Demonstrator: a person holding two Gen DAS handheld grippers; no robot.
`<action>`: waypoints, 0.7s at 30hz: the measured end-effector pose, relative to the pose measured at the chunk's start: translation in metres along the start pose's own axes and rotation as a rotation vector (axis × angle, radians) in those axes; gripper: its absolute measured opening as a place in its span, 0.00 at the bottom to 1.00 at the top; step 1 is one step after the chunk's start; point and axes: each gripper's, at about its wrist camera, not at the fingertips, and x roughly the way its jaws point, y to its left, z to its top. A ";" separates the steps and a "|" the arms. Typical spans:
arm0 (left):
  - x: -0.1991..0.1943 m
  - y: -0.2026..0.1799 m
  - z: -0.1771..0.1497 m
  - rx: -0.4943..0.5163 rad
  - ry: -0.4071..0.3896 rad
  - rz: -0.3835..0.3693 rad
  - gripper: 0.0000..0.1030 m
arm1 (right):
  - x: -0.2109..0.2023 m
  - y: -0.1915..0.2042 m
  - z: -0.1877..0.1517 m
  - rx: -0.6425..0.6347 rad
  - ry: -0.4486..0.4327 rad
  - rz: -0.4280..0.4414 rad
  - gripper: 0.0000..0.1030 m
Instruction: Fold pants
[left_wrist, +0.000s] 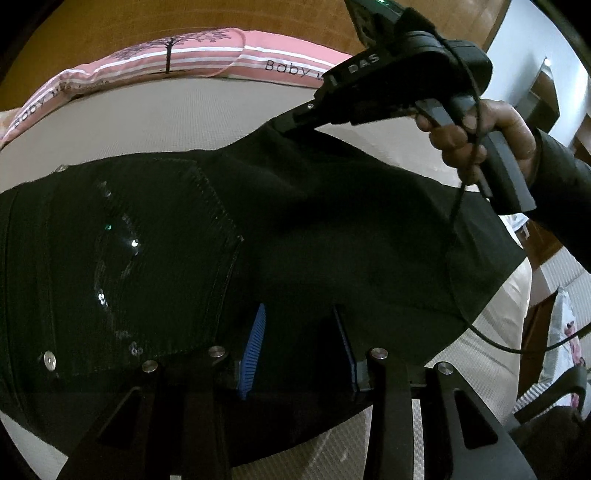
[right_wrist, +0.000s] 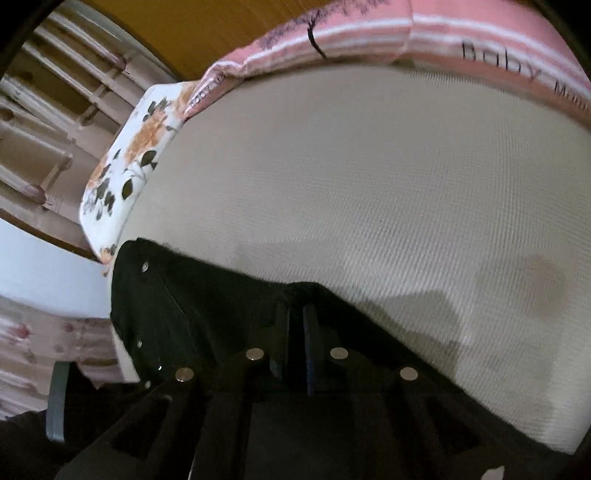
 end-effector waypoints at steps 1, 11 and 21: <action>0.000 -0.001 -0.002 0.001 -0.001 0.003 0.37 | 0.001 0.002 0.001 -0.017 -0.008 -0.037 0.05; -0.006 -0.011 -0.016 0.049 0.006 0.060 0.37 | -0.012 -0.015 -0.001 0.089 -0.105 -0.105 0.26; -0.025 0.002 0.028 0.015 -0.020 0.028 0.38 | -0.116 -0.076 -0.089 0.221 -0.229 -0.284 0.34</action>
